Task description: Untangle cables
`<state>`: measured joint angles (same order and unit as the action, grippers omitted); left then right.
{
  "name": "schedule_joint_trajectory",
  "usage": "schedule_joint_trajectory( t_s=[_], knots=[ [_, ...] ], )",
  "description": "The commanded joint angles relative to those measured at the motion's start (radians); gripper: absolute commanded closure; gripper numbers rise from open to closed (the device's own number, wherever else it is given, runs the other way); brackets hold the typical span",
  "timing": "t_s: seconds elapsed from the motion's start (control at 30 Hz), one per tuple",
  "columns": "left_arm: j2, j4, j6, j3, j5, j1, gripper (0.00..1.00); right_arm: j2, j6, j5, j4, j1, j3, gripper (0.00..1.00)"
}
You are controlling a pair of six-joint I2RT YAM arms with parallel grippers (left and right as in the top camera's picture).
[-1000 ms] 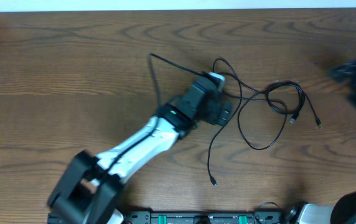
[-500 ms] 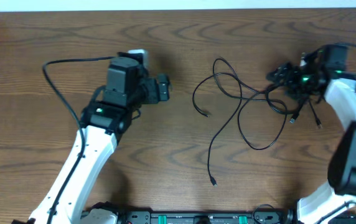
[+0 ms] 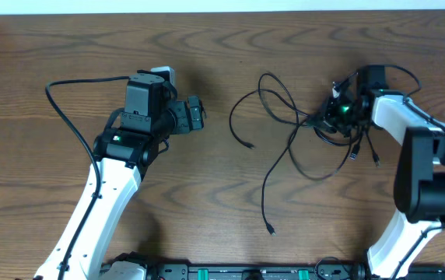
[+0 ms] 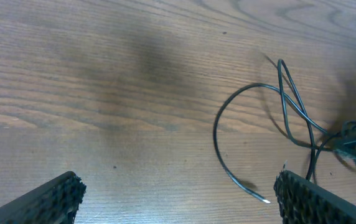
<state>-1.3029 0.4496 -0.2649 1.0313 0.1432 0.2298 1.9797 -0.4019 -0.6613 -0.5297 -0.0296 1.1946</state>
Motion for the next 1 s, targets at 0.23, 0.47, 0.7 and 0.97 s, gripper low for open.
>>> schedule_joint_trajectory(
  t_s=[0.23, 0.47, 0.7, 0.97],
  knots=[
    [0.011, -0.025, 0.008, 0.023, 0.192, -0.005, 0.02, -0.629, 0.413, -0.239, -0.140, 0.080, 0.003, 0.99],
    [0.011, -0.055, 0.101, 0.023, 0.518, -0.005, 0.02, -0.901, 0.523, -0.190, -0.300, 0.116, 0.003, 0.99],
    [0.011, -0.124, 0.138, 0.023, 0.702, -0.005, 0.02, -1.001, 0.541, -0.123, -0.486, 0.116, 0.003, 0.99],
    [0.011, -0.140, 0.138, 0.023, 0.819, -0.005, 0.02, -0.960, 0.955, -0.412, -0.760, 0.117, 0.001, 0.99]
  ],
)
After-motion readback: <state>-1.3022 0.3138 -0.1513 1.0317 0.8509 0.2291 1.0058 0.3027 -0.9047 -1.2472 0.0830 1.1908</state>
